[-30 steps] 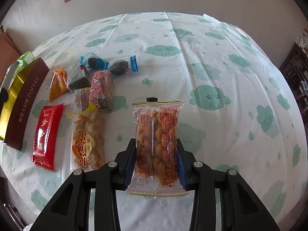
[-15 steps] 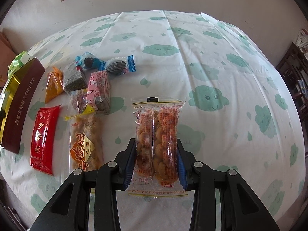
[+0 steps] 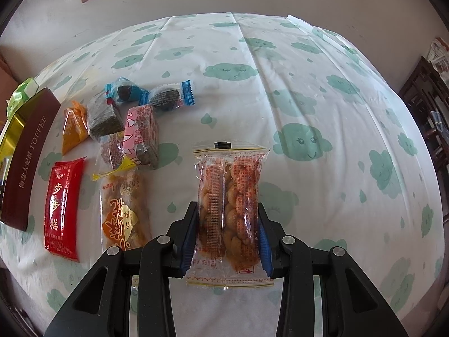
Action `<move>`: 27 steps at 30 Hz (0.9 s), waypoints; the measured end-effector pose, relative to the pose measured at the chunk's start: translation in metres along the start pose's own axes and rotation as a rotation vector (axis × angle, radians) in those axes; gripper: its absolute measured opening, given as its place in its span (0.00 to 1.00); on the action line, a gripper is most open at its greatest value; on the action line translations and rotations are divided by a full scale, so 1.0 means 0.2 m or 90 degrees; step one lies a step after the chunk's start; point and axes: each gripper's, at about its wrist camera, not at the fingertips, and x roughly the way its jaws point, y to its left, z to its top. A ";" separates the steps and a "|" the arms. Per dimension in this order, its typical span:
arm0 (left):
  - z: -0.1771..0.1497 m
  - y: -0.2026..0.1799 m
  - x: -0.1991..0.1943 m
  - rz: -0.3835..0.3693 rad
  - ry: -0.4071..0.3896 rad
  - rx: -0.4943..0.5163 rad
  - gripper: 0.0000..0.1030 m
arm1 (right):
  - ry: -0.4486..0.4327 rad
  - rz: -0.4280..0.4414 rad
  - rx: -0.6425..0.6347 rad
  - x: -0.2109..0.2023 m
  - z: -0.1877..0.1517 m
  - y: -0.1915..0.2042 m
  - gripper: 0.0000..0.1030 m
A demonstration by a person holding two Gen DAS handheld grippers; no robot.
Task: Organize snacks
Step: 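Lower the soda-cracker pack into the tin and open the left tool while the right tool holds the peanut pack, then carry the peanut bar pack into the tin and open the right tool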
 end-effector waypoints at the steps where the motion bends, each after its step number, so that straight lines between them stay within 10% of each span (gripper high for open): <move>1: 0.00 0.00 0.00 0.001 0.000 0.002 0.46 | 0.000 0.000 0.000 0.00 0.00 0.00 0.38; 27: 0.00 0.06 -0.22 -0.065 -0.108 -0.050 0.74 | -0.037 -0.027 0.027 -0.08 0.04 -0.01 0.37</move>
